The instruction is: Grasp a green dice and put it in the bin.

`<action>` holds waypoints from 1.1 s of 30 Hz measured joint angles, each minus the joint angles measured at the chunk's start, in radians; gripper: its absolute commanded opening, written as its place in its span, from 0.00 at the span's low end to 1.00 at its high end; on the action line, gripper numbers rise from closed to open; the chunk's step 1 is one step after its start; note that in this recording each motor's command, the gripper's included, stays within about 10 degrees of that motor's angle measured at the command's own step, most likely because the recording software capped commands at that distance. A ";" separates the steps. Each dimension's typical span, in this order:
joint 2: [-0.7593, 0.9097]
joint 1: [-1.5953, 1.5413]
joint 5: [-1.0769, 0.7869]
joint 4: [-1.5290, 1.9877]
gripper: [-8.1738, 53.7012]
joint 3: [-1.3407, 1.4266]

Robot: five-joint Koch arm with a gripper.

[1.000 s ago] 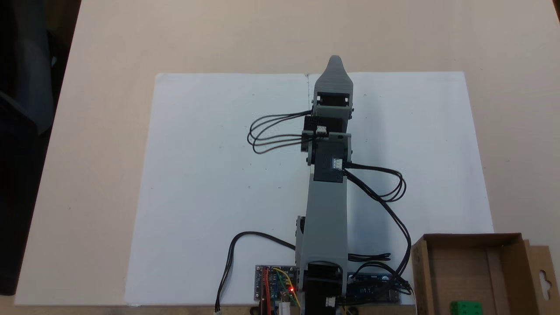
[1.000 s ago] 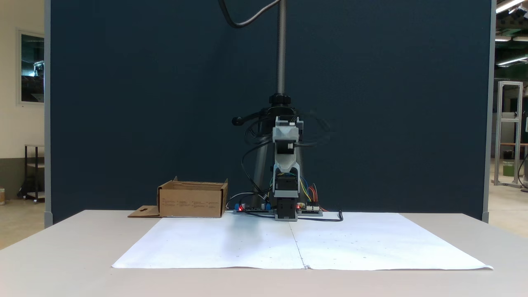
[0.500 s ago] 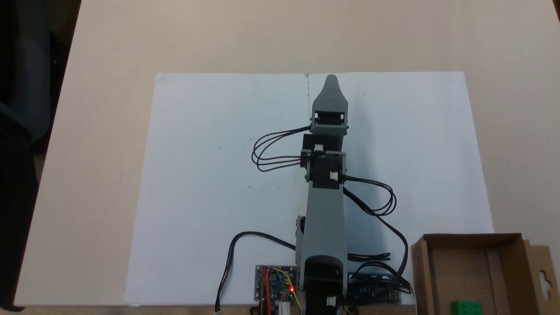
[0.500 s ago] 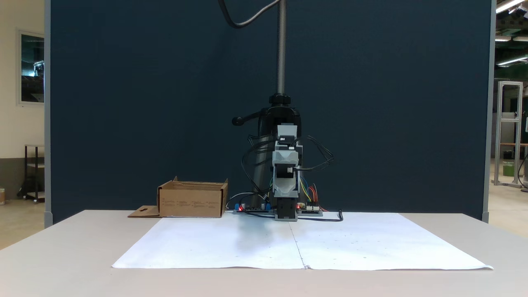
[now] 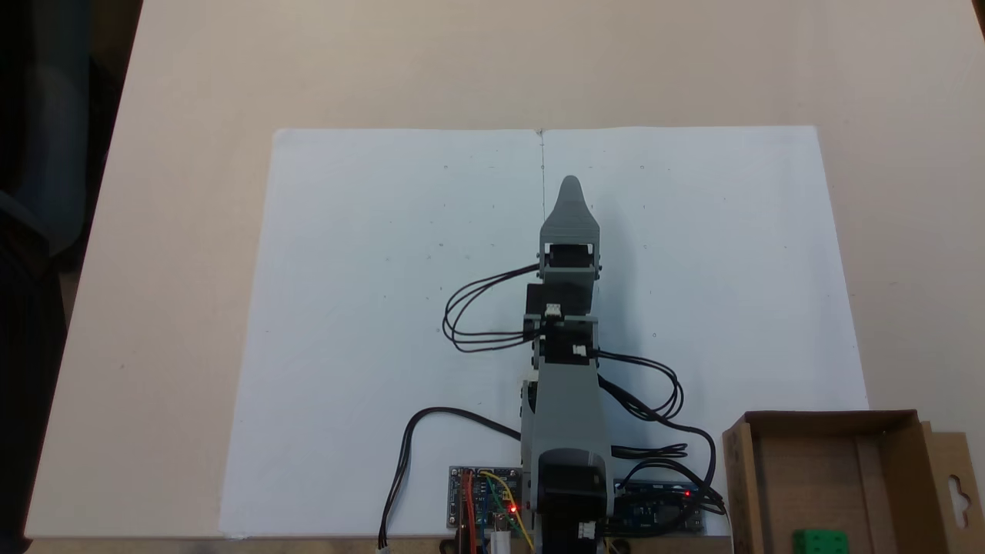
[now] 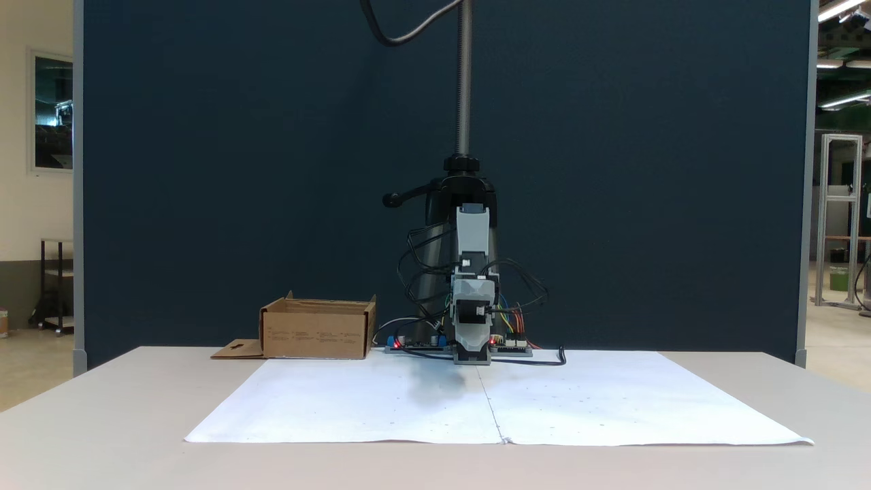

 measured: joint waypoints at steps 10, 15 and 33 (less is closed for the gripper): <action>0.000 -0.005 -0.009 -0.299 0.83 0.103; 0.000 -0.005 -0.009 -0.456 0.83 0.118; 0.000 -0.002 -0.009 -0.756 0.85 0.118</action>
